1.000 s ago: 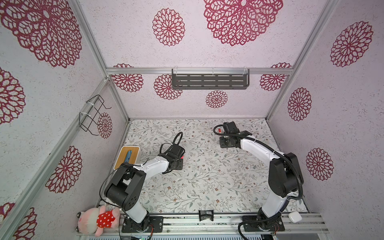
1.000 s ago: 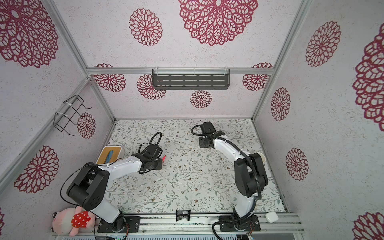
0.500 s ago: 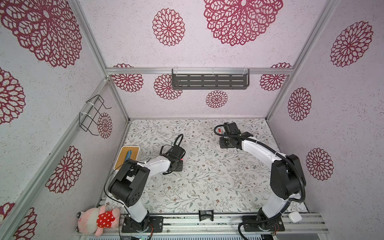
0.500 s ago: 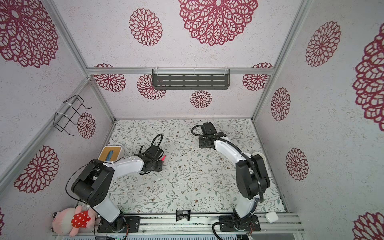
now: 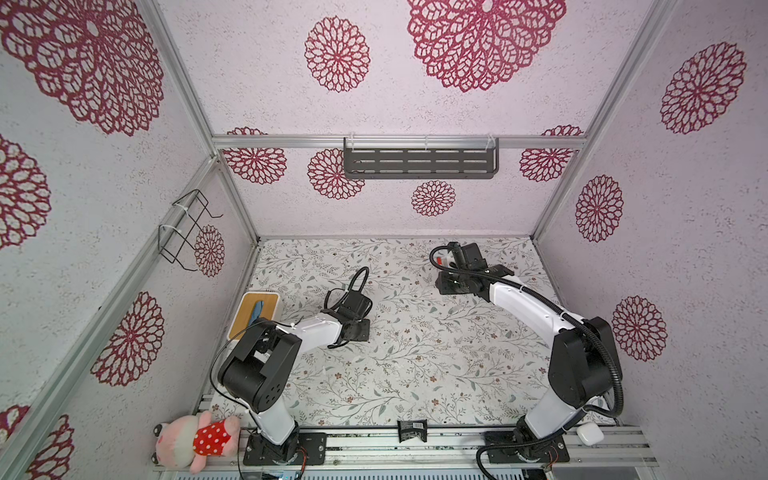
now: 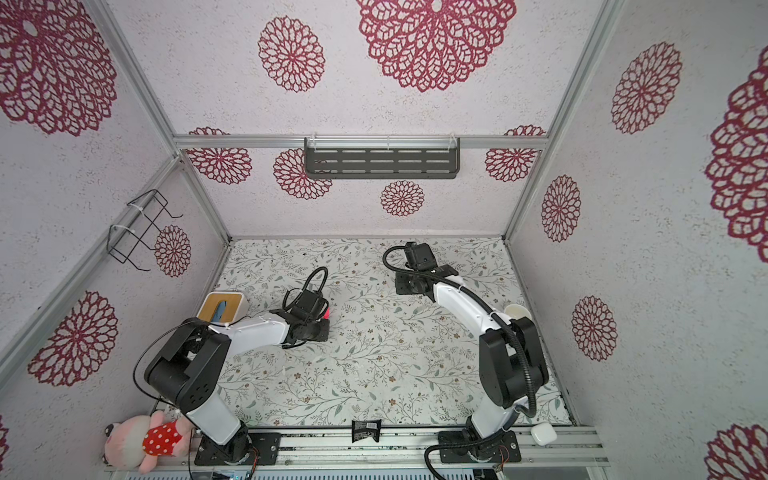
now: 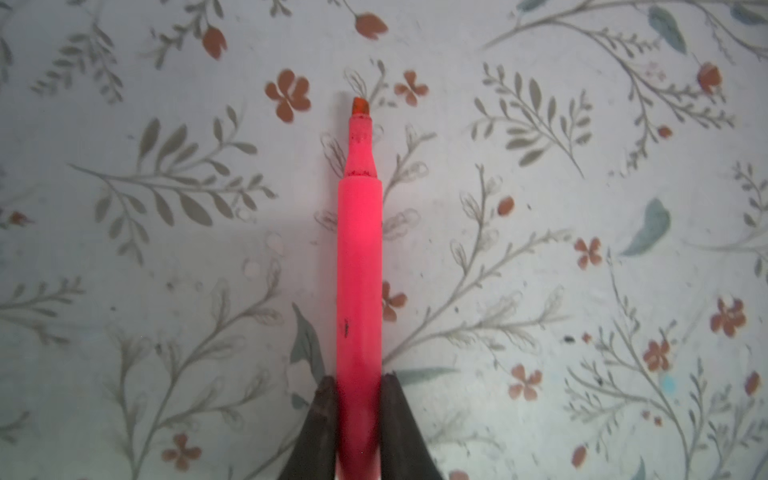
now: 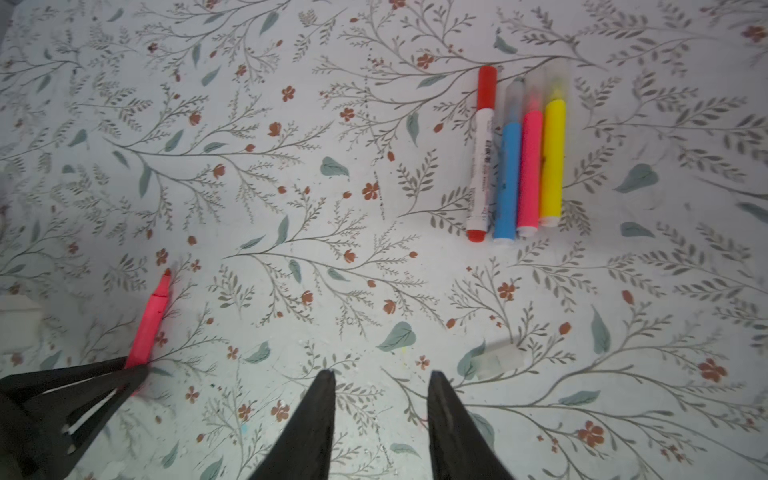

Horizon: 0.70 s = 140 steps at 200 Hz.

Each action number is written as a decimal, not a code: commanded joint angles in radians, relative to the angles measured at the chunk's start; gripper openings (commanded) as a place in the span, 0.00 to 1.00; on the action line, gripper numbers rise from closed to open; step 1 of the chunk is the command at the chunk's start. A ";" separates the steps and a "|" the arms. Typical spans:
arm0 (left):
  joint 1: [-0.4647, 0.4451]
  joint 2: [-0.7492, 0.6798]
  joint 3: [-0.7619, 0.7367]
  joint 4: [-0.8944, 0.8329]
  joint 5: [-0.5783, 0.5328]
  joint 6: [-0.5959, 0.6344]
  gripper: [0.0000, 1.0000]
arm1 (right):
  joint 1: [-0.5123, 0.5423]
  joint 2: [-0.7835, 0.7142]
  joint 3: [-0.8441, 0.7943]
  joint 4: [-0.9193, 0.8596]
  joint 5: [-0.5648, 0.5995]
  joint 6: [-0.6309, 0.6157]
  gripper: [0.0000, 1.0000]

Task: Insert the pens into the pen caps
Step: 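Move the left gripper over the pink highlighter while the right withdraws, then grasp the pink highlighter with the left gripper and lift it upright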

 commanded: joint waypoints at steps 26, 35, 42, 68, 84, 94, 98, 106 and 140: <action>-0.061 -0.244 -0.170 0.290 0.142 0.003 0.09 | 0.002 -0.057 -0.115 0.221 -0.385 0.064 0.55; -0.061 -0.273 -0.196 0.334 0.168 -0.008 0.10 | 0.004 -0.060 -0.141 0.264 -0.422 0.086 0.55; -0.063 -0.293 -0.211 0.360 0.181 -0.017 0.10 | 0.005 -0.061 -0.159 0.298 -0.439 0.105 0.55; -0.074 -0.331 -0.236 0.405 0.228 -0.040 0.10 | 0.031 -0.065 -0.216 0.393 -0.489 0.154 0.53; -0.093 -0.344 -0.241 0.425 0.238 -0.049 0.10 | 0.057 -0.066 -0.235 0.445 -0.509 0.180 0.51; -0.104 -0.353 -0.245 0.445 0.242 -0.056 0.10 | 0.073 -0.063 -0.240 0.476 -0.527 0.194 0.51; -0.108 -0.356 -0.247 0.454 0.243 -0.059 0.10 | 0.080 -0.062 -0.242 0.489 -0.533 0.202 0.50; -0.116 -0.362 -0.250 0.469 0.245 -0.066 0.10 | 0.090 -0.060 -0.246 0.517 -0.549 0.215 0.50; -0.133 -0.369 -0.252 0.503 0.249 -0.079 0.10 | 0.124 -0.051 -0.253 0.618 -0.594 0.267 0.50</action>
